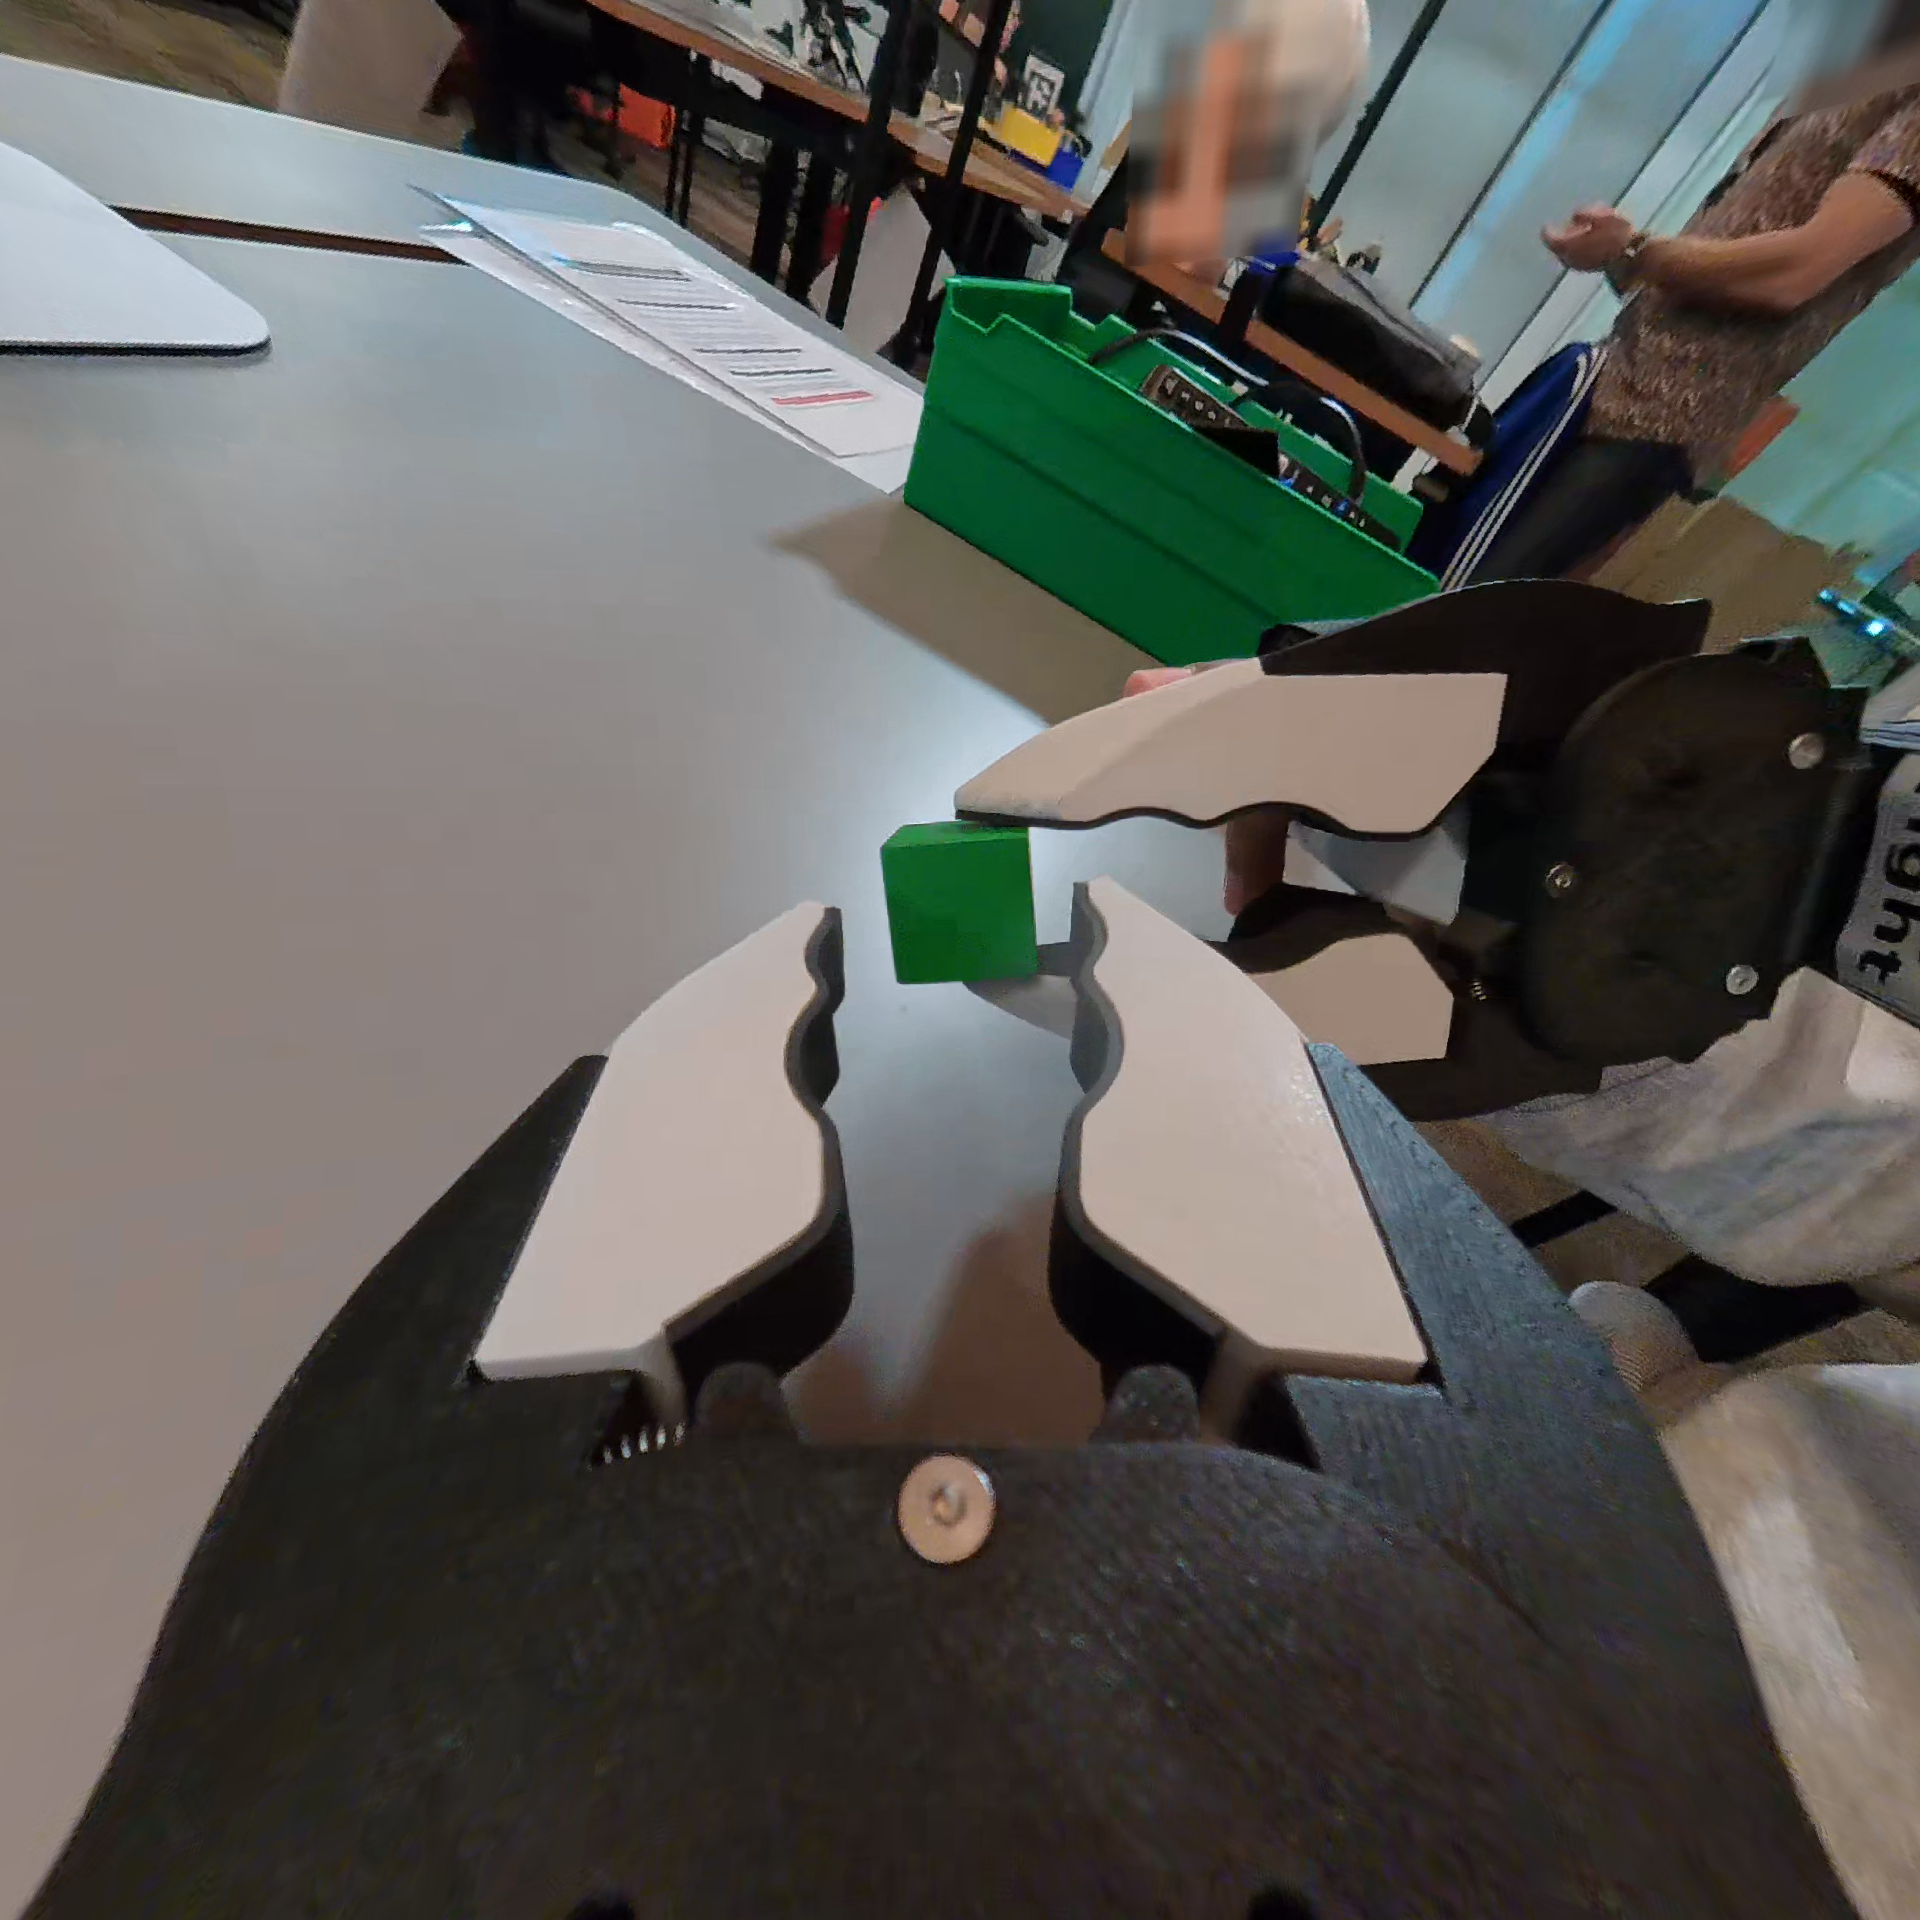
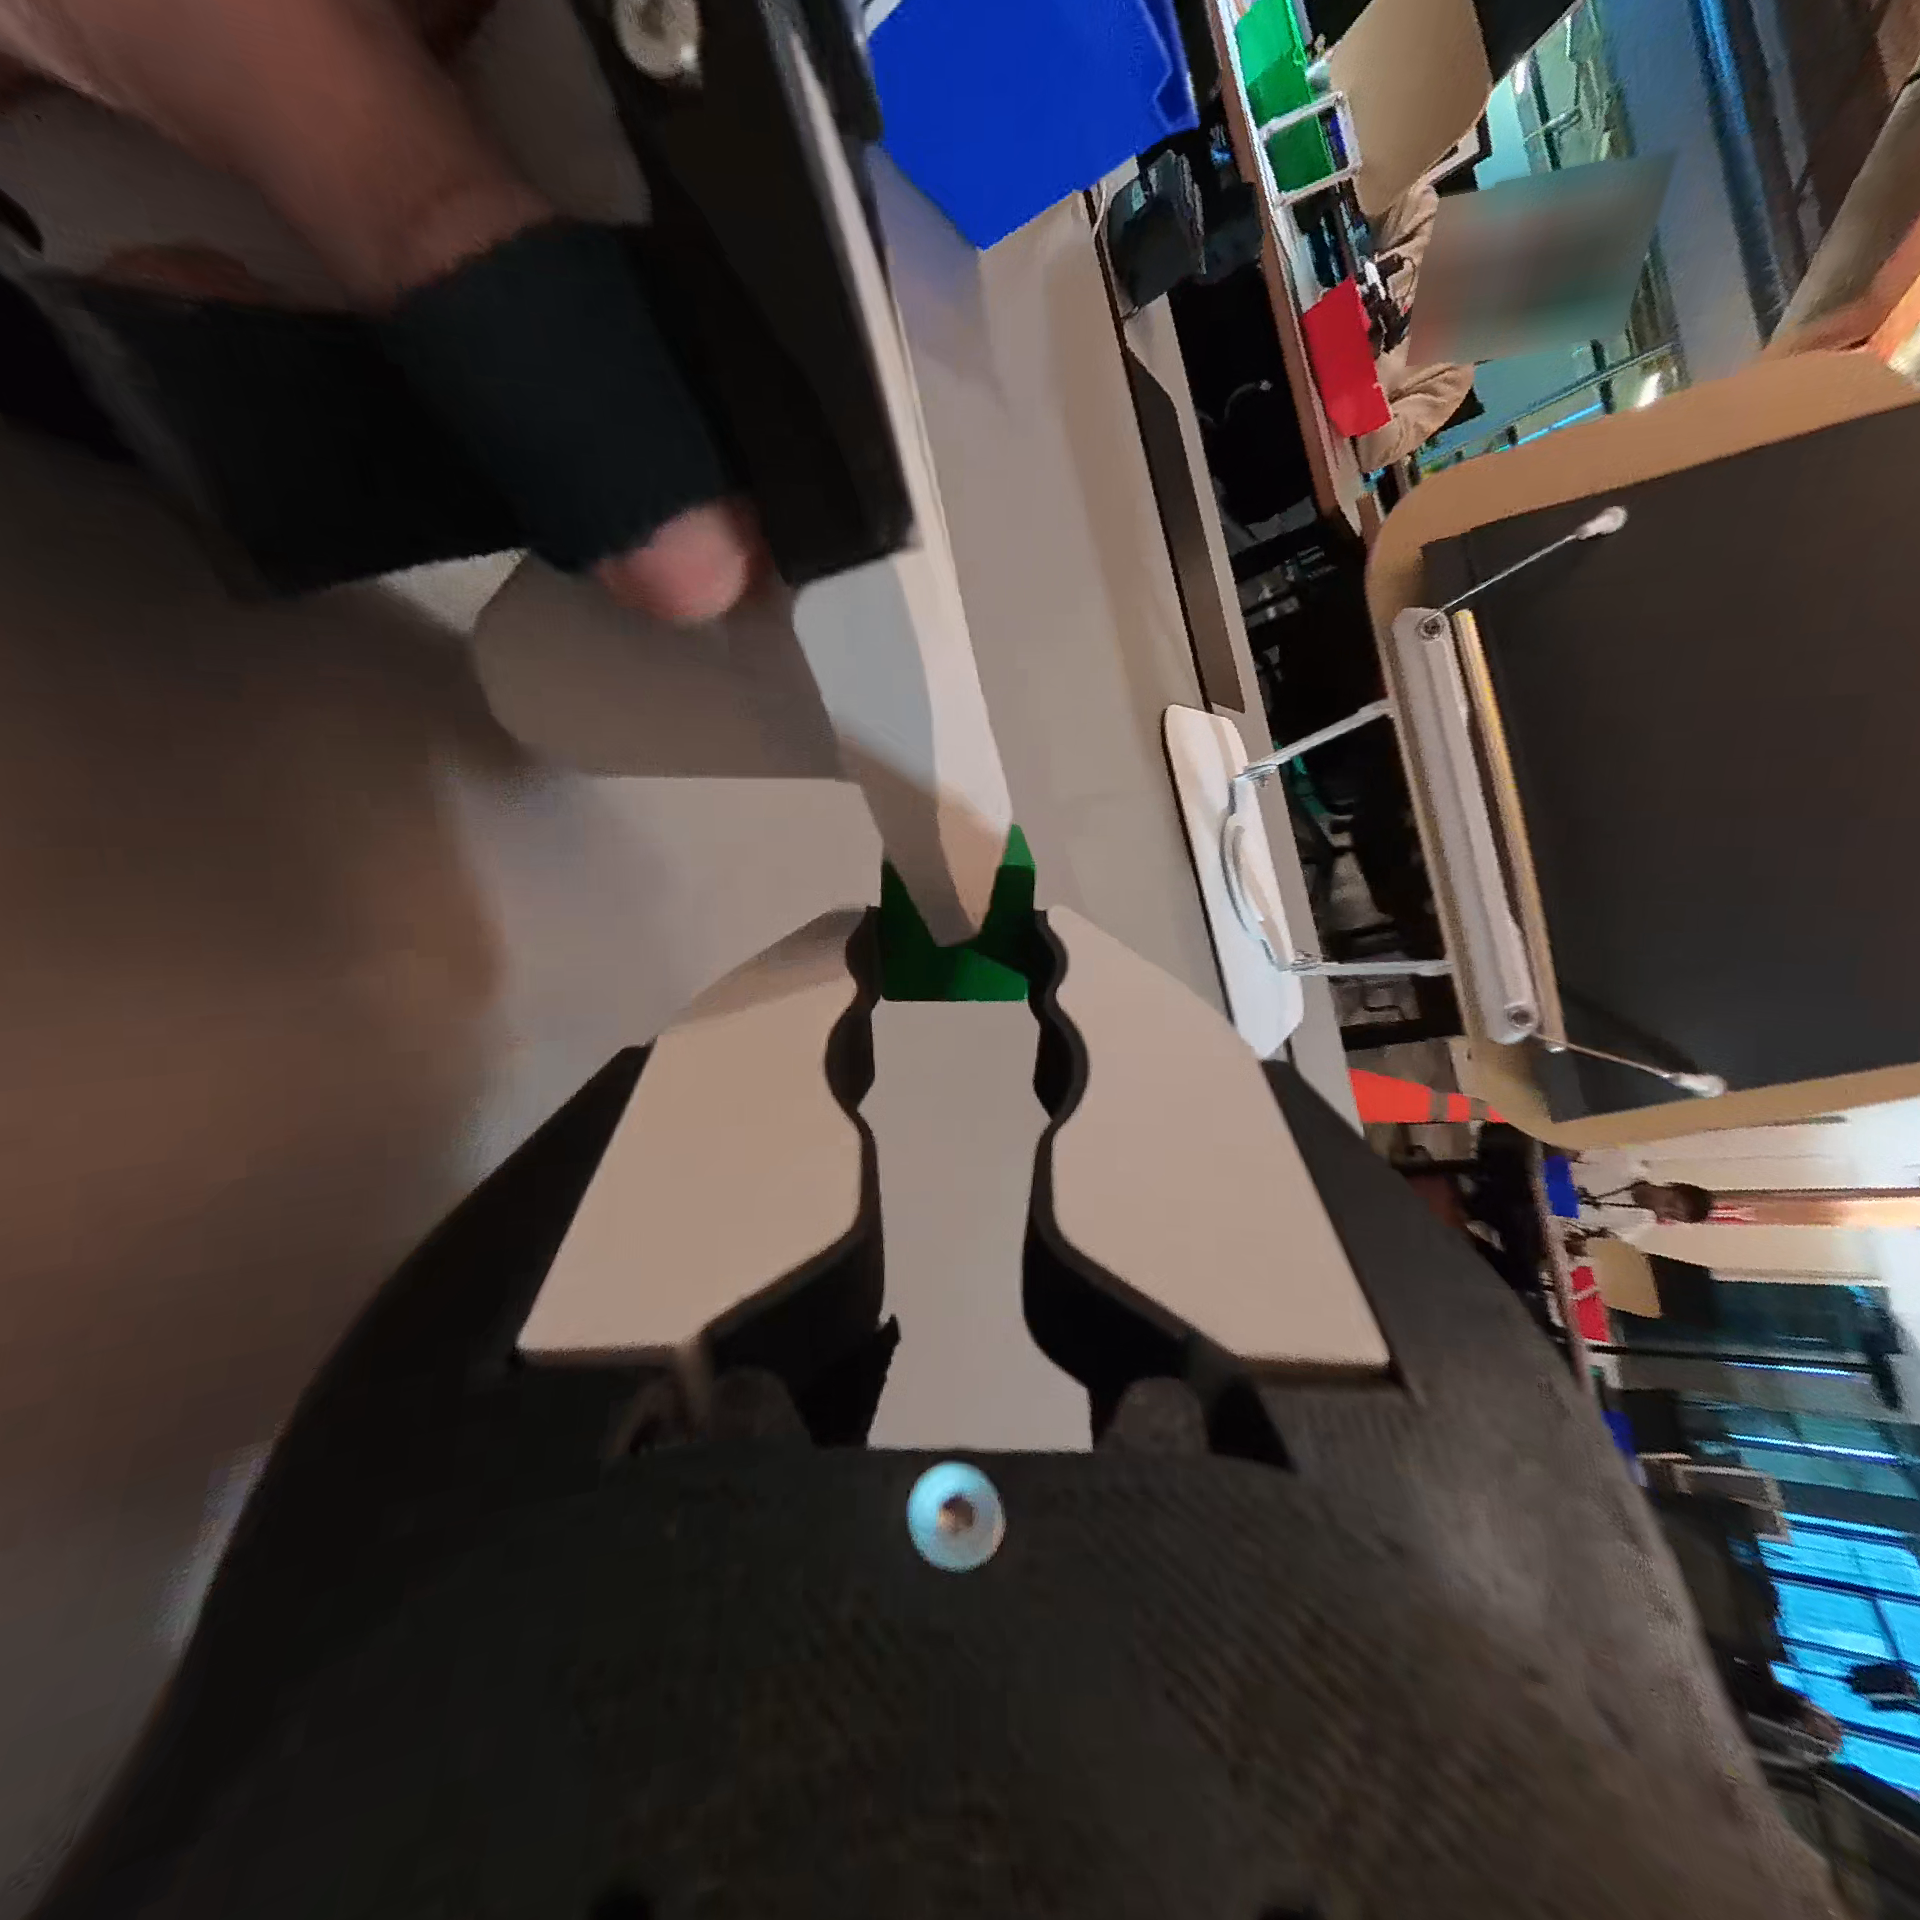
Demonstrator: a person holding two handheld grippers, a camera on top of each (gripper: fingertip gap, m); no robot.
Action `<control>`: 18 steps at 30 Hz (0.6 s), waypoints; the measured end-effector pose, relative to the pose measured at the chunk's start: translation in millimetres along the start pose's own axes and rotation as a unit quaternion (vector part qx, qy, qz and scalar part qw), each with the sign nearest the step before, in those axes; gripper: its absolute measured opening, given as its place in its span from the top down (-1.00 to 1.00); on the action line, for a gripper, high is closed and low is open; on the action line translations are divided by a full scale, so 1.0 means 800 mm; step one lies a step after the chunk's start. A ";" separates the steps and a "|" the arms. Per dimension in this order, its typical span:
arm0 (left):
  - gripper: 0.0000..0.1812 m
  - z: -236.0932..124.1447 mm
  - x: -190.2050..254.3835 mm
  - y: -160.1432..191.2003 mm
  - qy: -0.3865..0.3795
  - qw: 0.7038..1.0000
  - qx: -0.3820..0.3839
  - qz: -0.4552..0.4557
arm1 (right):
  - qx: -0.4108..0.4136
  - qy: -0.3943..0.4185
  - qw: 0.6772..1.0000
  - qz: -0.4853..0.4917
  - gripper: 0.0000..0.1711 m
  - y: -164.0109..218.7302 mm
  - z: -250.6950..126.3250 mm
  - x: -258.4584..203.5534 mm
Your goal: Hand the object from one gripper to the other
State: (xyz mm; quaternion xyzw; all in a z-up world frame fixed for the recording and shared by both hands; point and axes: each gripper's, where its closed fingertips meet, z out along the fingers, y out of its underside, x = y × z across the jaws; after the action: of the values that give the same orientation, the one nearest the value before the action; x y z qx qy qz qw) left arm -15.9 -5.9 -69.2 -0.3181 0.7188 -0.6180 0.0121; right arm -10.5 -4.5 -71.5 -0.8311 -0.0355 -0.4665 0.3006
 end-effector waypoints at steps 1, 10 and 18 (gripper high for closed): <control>0.56 0.001 0.001 0.001 0.000 1.000 -0.004 0.002 | -0.003 0.001 1.000 -0.007 0.68 -0.001 0.000 -0.001; 0.70 0.001 0.002 0.005 0.005 1.000 -0.014 -0.003 | -0.009 0.004 1.000 -0.022 0.68 -0.003 0.001 -0.005; 0.70 -0.008 -0.001 -0.013 0.014 0.999 0.026 -0.028 | 0.018 0.089 0.996 -0.004 0.08 -0.003 -0.004 0.029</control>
State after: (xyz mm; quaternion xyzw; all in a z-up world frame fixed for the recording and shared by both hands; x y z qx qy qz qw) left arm -13.3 -0.1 -59.0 -0.3291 0.6937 -0.6407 -0.0067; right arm -0.6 -10.0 -50.4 -0.7807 -0.0203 -0.5389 0.3157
